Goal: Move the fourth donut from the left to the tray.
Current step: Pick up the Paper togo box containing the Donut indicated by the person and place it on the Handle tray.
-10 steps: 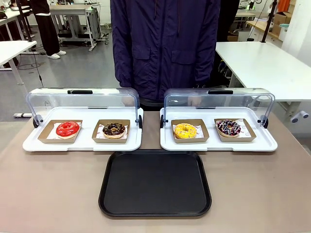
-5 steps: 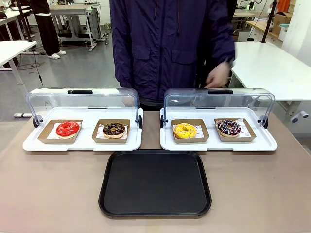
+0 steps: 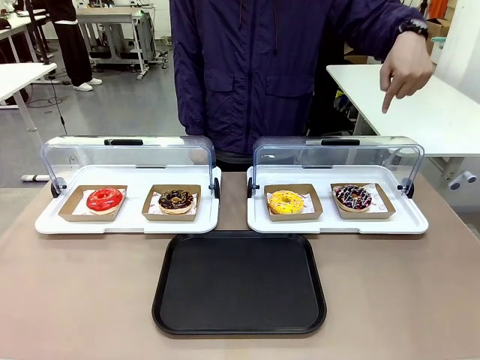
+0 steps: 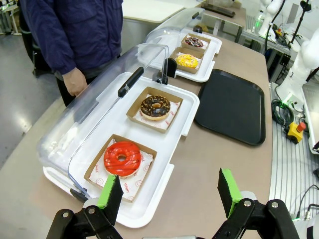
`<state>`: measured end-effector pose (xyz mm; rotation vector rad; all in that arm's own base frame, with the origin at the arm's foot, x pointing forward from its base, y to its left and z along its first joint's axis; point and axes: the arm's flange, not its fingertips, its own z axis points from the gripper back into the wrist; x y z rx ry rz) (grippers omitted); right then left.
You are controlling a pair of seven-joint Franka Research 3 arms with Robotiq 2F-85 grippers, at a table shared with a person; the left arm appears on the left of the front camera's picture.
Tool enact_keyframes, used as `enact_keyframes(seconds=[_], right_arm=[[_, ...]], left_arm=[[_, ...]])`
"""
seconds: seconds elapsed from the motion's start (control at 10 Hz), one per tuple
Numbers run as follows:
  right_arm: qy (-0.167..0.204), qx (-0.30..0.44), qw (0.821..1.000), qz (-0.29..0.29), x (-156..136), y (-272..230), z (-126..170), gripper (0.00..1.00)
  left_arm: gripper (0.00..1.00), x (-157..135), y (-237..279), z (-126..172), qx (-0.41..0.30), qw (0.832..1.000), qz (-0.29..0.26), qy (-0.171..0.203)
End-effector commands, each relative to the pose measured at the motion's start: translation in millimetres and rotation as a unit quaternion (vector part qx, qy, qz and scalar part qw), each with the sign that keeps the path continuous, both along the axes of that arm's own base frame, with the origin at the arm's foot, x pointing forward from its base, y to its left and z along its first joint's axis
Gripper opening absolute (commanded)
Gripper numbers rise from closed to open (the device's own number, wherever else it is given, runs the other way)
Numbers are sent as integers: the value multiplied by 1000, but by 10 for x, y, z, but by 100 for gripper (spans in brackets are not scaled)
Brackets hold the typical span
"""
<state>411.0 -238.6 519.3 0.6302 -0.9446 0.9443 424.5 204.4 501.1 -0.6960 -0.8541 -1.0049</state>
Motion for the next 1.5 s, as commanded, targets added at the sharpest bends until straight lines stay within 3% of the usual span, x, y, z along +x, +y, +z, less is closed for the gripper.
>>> enact_keyframes(seconds=[0.0, 1.4], right_arm=[[-3, 2, 1000, 3, 4, 5, 9, 100], [-3, 2, 1000, 3, 4, 5, 9, 100]], left_arm=[[100, -4, -4, 5, 3, 1000, -3, 3], [100, -4, -4, 5, 3, 1000, -3, 3]])
